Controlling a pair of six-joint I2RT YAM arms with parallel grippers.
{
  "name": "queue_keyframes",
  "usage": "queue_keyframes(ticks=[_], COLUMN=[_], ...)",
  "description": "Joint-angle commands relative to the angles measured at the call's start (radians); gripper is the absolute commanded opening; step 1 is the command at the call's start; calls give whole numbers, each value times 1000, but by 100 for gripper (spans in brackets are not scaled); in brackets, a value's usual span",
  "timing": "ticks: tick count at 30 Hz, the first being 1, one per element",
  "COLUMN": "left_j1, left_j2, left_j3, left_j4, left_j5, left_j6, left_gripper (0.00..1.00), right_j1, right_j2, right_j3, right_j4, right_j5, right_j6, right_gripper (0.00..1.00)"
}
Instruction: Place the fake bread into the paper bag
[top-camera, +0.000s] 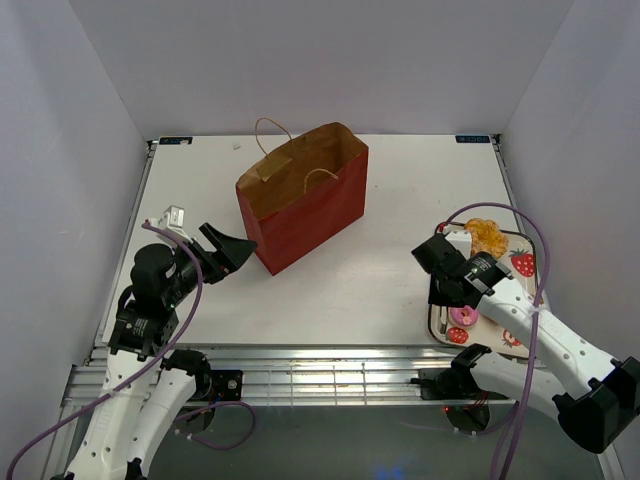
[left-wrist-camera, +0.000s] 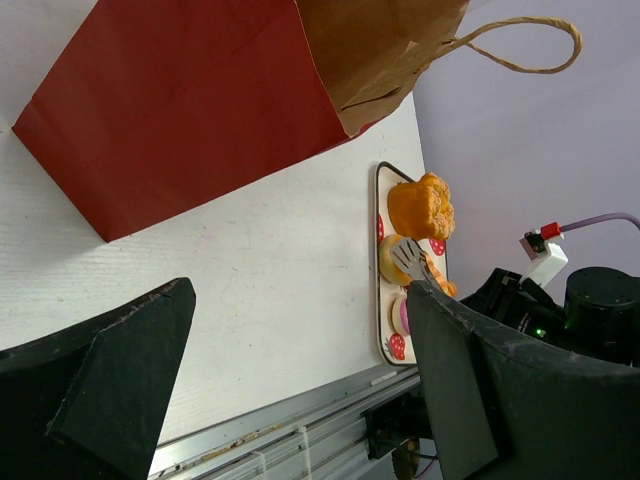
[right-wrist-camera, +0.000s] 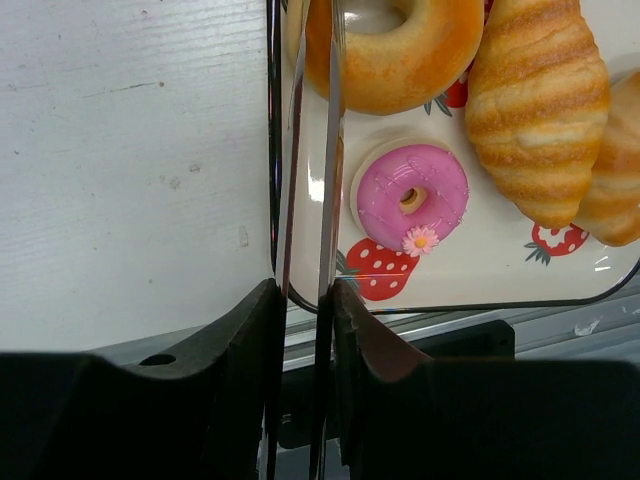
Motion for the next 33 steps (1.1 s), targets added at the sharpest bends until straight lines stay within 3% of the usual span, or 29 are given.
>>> queue_keyframes(ticks=[1, 11, 20, 29, 33], left_j1=[-1, -3, -1, -1, -1], left_j2=[-8, -22, -24, -62, -87], left_j3=[20, 40, 72, 77, 64], left_j4=[-18, -41, -72, -132, -156], left_j5=[0, -23, -51, -62, -57], left_j6=[16, 16, 19, 22, 2], left_gripper=[97, 97, 96, 96, 96], right_j1=[-2, -2, -2, 0, 0], right_j2=[-33, -98, -112, 13, 48], right_j3=[68, 187, 368, 742, 794], right_j4=[-23, -23, 241, 380, 498], right_j5=[24, -15, -275, -372, -450], right_j6=[0, -65, -236, -337, -357], right_gripper=[8, 8, 8, 8, 8])
